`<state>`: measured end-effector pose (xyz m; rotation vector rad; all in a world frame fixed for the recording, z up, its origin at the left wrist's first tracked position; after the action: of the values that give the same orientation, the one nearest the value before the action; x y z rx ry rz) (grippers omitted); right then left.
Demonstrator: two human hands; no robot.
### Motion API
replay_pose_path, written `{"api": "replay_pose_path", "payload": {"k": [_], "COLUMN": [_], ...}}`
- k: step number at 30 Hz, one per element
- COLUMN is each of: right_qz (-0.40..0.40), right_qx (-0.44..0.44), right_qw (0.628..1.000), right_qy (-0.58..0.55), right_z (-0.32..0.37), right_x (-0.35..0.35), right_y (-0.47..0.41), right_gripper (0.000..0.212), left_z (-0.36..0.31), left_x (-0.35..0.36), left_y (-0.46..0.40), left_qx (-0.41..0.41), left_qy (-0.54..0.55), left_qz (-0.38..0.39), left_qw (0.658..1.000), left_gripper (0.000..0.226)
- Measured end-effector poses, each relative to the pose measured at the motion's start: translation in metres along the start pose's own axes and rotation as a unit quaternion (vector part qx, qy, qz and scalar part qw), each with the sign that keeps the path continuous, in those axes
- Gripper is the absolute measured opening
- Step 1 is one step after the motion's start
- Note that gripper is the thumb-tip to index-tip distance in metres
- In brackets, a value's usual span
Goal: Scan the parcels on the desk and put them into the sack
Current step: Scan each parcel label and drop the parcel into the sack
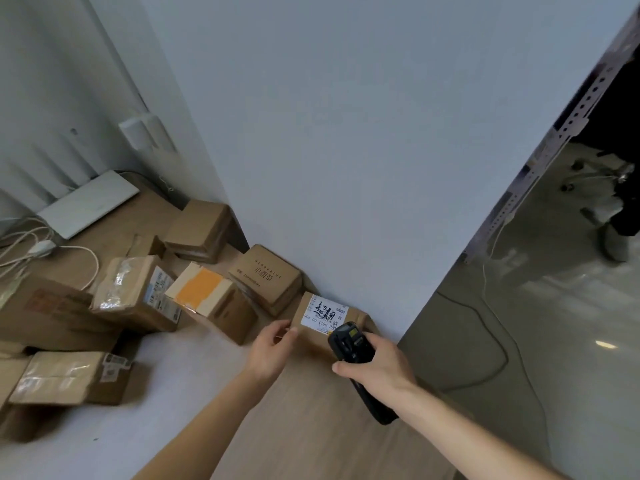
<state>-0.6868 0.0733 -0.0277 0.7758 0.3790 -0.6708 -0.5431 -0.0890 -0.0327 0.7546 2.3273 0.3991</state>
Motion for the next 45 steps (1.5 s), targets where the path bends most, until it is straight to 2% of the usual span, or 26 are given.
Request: {"api": "replay_pose_path", "payload": {"k": [1,4,6,9,13,16,22,27,30,35,39,45], "right_qz": [-0.001,-0.006,-0.005,-0.013,-0.019,-0.006,-0.002,0.015,0.02,0.026,0.022,-0.012], "right_qx": [0.0,-0.007,-0.022,-0.054,-0.096,-0.129,-0.207,-0.291,-0.339,-0.399,-0.438,-0.465], "right_qw": [1.0,1.0,1.0,0.998,0.995,0.992,0.978,0.957,0.94,0.914,0.892,0.864], "right_qy": [-0.002,-0.002,-0.006,-0.008,-0.006,-0.01,-0.011,0.01,0.039,0.069,0.113,0.191], "right_z": [-0.001,-0.005,-0.004,0.004,0.021,0.036,0.069,0.104,0.13,0.173,0.201,0.228], "right_x": [-0.001,-0.002,-0.003,-0.008,-0.012,-0.009,0.001,-0.001,-0.005,-0.007,-0.01,-0.023], "right_y": [0.002,0.013,0.026,0.051,0.1,0.149,0.266,0.36,0.409,0.473,0.508,0.538], "right_gripper": [0.049,0.058,0.055,0.046,0.043,0.037,0.046,0.065,0.074,0.079,0.08,0.084], "left_z": [0.001,0.009,0.014,0.018,0.023,0.029,0.035,0.039,0.039,0.034,0.031,0.016], "left_x": [-0.001,-0.002,-0.006,-0.02,-0.047,-0.078,-0.152,-0.226,-0.265,-0.314,-0.342,-0.367], "left_y": [0.006,0.025,0.041,0.066,0.114,0.163,0.285,0.384,0.432,0.495,0.527,0.567], "left_qx": [-0.008,-0.026,-0.032,-0.014,0.022,0.036,0.069,0.141,0.19,0.243,0.262,0.25], "left_qy": [0.019,0.081,0.141,0.192,0.211,0.24,0.304,0.252,0.215,0.197,0.18,0.162], "left_qz": [-0.003,-0.015,-0.019,-0.025,0.002,-0.005,-0.029,-0.053,-0.081,-0.141,-0.216,-0.305], "left_qw": [1.0,0.996,0.989,0.981,0.977,0.97,0.95,0.956,0.954,0.939,0.923,0.904], "left_gripper": [0.026,0.032,0.029,0.012,0.025,0.033,0.042,0.086,0.098,0.093,0.088,0.099]}}
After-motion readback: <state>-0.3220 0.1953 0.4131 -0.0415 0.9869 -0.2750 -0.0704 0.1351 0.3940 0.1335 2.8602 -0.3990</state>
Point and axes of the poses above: each hand's wrist, its own y-axis away from the middle knuckle, its own x-axis out of the palm, z = x × y, the point moved 3 cm from there along -y, towards the middle knuckle, and after that the axes turned 5 degrees about -z, right-handed, at the moved point
